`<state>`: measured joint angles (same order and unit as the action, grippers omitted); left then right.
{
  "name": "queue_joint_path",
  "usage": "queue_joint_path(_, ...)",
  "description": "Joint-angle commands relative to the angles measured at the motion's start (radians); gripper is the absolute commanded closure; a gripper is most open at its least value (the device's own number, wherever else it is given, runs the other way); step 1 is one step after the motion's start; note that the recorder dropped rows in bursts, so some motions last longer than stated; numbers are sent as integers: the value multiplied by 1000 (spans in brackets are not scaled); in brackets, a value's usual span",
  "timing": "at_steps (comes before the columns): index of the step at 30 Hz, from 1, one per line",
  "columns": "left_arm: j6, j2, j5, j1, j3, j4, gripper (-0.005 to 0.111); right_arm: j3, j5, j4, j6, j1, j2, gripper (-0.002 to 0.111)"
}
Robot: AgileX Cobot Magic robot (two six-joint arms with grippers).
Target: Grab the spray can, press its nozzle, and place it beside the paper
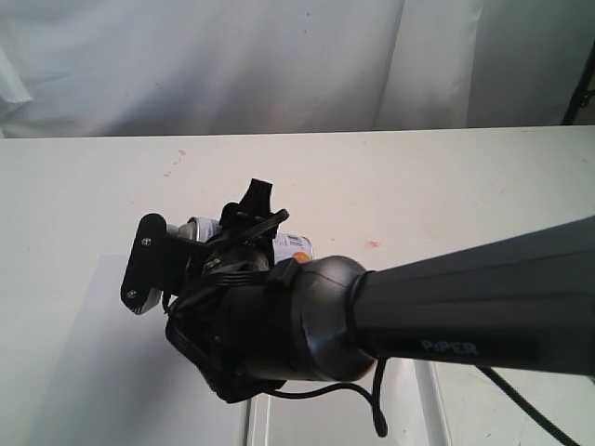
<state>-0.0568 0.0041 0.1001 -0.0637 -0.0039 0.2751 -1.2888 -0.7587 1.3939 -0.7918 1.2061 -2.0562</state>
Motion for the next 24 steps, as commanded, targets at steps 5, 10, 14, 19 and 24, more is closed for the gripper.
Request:
queue_joint_path(5,-74,110,81,-6,-110,37,107,-13,-21,14,5,7,11,108)
queue_joint_path(10,-70,311,172,-6,-266,37,107,-13,-14,11,5,7,11,108)
queue_joint_path(14,-70,518,260,-6,-395,37,107,-13,-12,12,5,7,11,108)
queue_joint_path(19,-70,735,328,-6,-515,57,107,-13,-6,4,8,7,11,108)
queue_joint_path(24,-67,893,342,-6,-589,52,107,-13,-6,0,8,7,11,108)
